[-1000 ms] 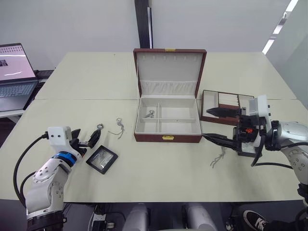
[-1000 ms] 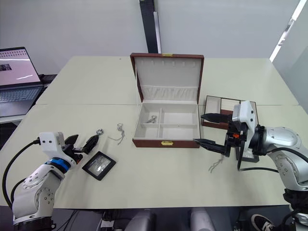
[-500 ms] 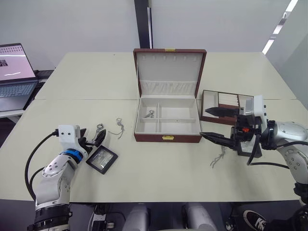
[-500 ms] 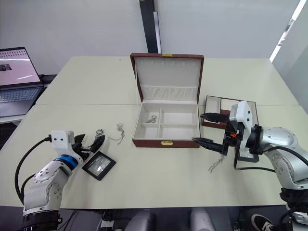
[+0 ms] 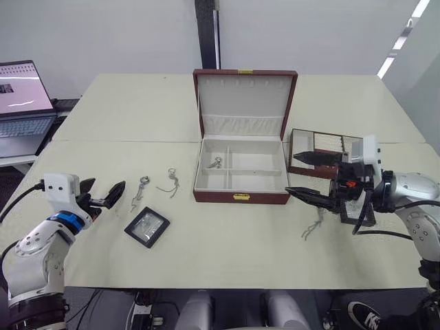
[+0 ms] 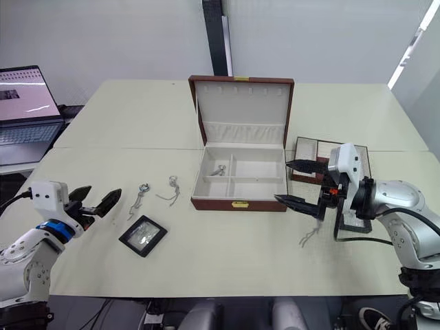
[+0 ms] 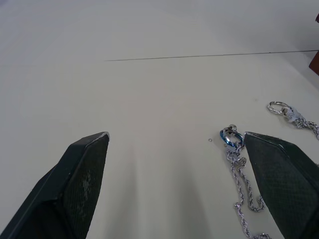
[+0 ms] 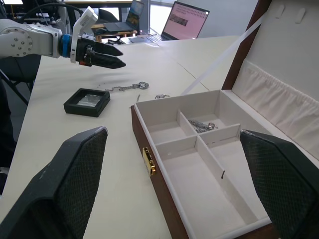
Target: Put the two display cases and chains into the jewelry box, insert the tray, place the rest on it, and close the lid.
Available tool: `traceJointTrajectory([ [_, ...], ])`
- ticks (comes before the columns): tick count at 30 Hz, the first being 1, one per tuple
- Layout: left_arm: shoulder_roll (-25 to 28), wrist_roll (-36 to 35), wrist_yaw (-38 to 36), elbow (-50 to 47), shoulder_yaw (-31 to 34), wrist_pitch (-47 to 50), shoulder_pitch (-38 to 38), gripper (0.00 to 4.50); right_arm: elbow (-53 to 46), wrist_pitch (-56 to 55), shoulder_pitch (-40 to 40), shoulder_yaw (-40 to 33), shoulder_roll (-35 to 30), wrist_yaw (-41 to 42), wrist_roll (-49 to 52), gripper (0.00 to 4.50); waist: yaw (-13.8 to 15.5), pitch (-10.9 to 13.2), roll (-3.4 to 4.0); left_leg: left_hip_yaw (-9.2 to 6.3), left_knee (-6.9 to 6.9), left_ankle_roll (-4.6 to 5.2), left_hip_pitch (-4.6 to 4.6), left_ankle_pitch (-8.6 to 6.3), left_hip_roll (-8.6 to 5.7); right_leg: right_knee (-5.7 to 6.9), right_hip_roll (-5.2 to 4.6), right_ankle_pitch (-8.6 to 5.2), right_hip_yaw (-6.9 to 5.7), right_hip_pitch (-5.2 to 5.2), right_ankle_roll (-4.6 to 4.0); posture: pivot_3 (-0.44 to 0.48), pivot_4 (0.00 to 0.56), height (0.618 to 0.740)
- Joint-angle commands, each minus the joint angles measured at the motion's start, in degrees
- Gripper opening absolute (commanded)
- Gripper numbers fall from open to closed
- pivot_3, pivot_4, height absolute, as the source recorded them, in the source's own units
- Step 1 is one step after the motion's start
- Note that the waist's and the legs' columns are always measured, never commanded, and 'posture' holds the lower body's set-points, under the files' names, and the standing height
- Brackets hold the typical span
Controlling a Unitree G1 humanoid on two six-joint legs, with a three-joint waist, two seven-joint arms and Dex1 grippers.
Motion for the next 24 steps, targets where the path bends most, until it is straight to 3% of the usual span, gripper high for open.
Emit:
traceJointTrajectory([
  [1, -1.86, 0.31, 1.36, -2.99, -1.47, -0.66, 0.18, 4.47, -1.2, -0.72, -0.77, -0.95, 0.29, -0.39, 0.47, 4.5, 0.01, 0.0, 0.0, -0.03, 0.0, 0.0, -0.02, 0.0, 0.0, -0.03, 0.0, 0.01, -0.02, 0.0, -0.01, 0.0, 0.15, 0.74],
  [15, -2.11, 0.83, 0.69, -3.04, -3.02, -0.61, -1.12, 4.47, -1.34, -0.04, -0.84, -1.7, -0.16, -0.45, 0.74, 4.5, -0.1, 0.0, -0.01, -0.01, 0.0, 0.0, -0.01, 0.0, 0.01, -0.05, 0.02, 0.05, 0.01, 0.0, -0.03, 0.0, 0.15, 0.74],
  [19, 0.81, -2.02, -5.6, -5.82, -3.34, 1.88, 0.01, 4.47, -1.3, 0.19, -0.92, -1.91, -0.41, -0.3, 0.94, 4.5, -0.14, 0.0, -0.01, -0.01, 0.0, 0.0, -0.02, 0.0, 0.01, -0.05, 0.02, 0.05, 0.0, 0.0, -0.02, 0.0, 0.15, 0.74],
  [24, 12.52, -3.9, -23.29, -8.71, -5.69, 2.64, 2.18, 4.47, 0.76, -0.06, -2.49, -1.51, -1.81, 2.1, 0.66, 4.5, -0.23, 0.04, 0.05, 0.02, -0.03, 0.0, -0.02, 0.0, 0.03, -0.07, 0.06, 0.05, -0.02, -0.03, -0.03, 0.0, 0.15, 0.74],
])
